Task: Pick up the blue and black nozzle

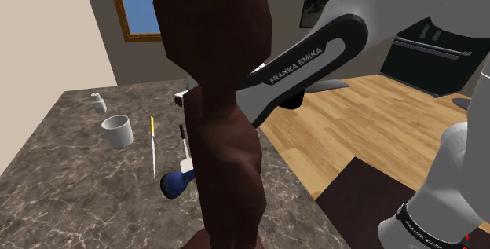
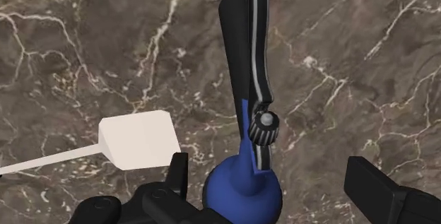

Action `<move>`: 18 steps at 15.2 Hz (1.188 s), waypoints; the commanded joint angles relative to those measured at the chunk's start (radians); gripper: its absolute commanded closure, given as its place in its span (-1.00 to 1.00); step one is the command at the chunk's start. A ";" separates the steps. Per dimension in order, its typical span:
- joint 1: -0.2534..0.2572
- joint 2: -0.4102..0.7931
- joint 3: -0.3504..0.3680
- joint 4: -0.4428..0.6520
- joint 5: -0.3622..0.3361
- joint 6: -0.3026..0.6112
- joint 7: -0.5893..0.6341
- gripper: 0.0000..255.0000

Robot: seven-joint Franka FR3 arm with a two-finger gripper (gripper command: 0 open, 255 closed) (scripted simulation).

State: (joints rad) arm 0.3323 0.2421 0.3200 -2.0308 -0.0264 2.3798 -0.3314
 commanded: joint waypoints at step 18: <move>0.008 0.051 -0.007 -0.014 -0.021 0.063 0.009 1.00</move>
State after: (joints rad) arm 0.3414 0.2962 0.3125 -2.0467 -0.0494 2.4484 -0.3206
